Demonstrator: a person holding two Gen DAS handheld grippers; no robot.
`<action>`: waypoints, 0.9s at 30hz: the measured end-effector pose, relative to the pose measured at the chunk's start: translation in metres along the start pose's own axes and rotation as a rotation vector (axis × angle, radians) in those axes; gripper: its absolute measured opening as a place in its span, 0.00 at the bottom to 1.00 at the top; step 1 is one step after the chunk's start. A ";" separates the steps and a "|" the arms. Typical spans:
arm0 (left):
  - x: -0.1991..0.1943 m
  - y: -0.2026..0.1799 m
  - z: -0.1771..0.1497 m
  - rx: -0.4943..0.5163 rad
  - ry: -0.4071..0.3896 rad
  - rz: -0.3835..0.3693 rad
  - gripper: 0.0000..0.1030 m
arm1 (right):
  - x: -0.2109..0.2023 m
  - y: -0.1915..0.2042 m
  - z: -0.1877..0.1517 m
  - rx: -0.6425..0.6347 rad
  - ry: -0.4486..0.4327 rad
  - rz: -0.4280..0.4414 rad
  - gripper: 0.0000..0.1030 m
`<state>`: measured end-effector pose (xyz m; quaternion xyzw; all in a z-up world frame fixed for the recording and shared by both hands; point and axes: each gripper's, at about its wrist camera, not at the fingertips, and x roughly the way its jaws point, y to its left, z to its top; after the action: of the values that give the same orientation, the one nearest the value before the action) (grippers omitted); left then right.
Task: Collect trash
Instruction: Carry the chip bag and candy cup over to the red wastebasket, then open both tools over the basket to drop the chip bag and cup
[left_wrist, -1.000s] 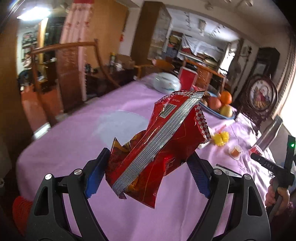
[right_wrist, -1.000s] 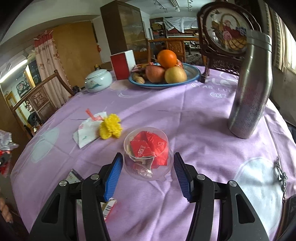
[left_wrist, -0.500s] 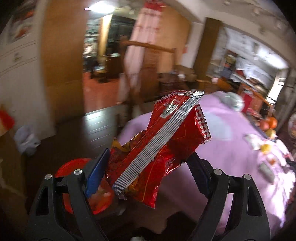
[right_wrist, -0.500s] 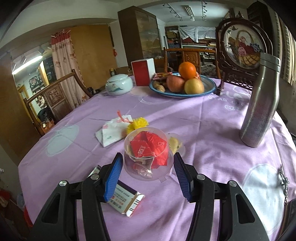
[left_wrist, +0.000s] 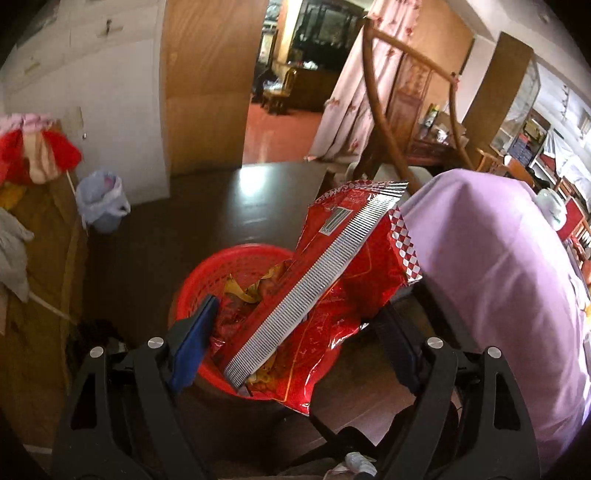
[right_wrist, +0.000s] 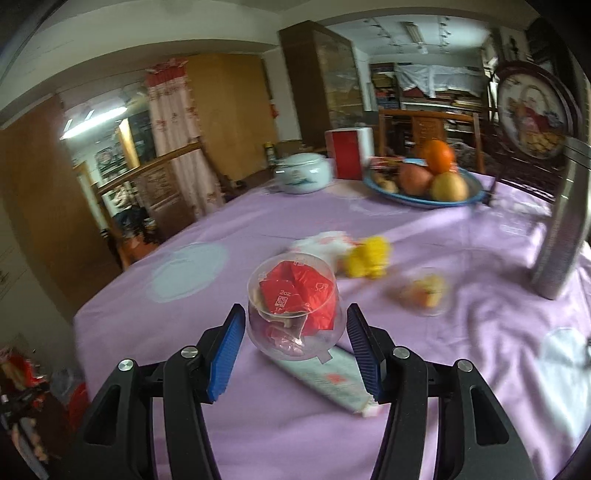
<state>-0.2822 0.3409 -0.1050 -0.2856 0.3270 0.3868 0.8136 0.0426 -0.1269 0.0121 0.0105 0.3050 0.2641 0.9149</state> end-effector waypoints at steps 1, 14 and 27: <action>0.005 0.004 0.000 -0.004 0.009 0.000 0.78 | 0.001 0.011 0.000 -0.010 0.004 0.019 0.54; 0.034 0.056 -0.009 -0.076 0.046 0.106 0.91 | 0.006 0.217 -0.013 -0.270 0.076 0.318 0.54; 0.014 0.113 0.010 -0.273 -0.060 0.249 0.94 | 0.046 0.412 -0.086 -0.530 0.312 0.581 0.55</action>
<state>-0.3646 0.4152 -0.1336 -0.3392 0.2798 0.5337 0.7224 -0.1715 0.2380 -0.0096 -0.1796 0.3457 0.5788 0.7164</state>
